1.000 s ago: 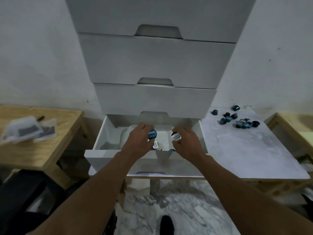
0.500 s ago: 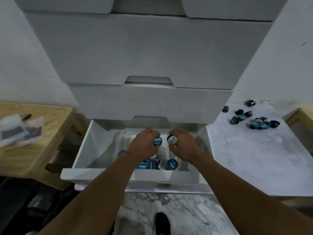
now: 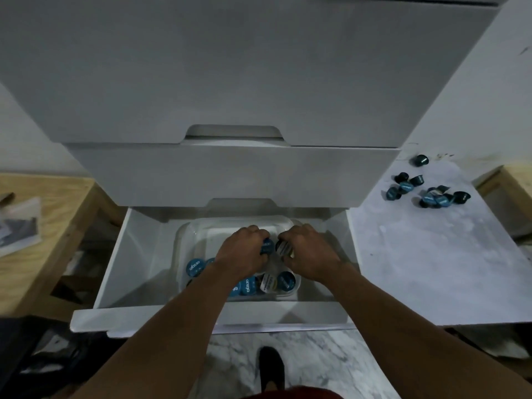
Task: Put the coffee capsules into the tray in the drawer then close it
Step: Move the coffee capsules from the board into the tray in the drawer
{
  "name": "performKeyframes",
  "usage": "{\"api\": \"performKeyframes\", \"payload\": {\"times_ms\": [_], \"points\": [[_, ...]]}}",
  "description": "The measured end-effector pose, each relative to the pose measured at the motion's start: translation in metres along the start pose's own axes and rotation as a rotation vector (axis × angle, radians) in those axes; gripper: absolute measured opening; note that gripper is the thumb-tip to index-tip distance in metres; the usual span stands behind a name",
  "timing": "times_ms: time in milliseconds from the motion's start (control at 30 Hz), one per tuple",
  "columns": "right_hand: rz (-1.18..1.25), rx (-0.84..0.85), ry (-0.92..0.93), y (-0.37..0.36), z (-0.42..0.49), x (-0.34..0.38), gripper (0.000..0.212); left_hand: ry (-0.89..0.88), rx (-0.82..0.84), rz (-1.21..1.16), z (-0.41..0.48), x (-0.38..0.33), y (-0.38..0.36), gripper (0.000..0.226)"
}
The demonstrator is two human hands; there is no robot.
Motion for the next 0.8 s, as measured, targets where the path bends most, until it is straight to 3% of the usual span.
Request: {"api": "performKeyframes", "payload": {"times_ms": [800], "points": [[-0.041,0.117,-0.006,-0.009,0.002,-0.005,0.033,-0.038,0.121,0.074,0.009,0.007,-0.018,0.031]]}}
Point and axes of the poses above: each hand's wrist, its own z-axis towards the middle knuckle, its own y-axis out of the back of the hand, x = y × z, the point moved 2 cm from there along z, towards the middle knuckle, and after that the axes turned 5 degrees about -y, right-handed, at the moved point
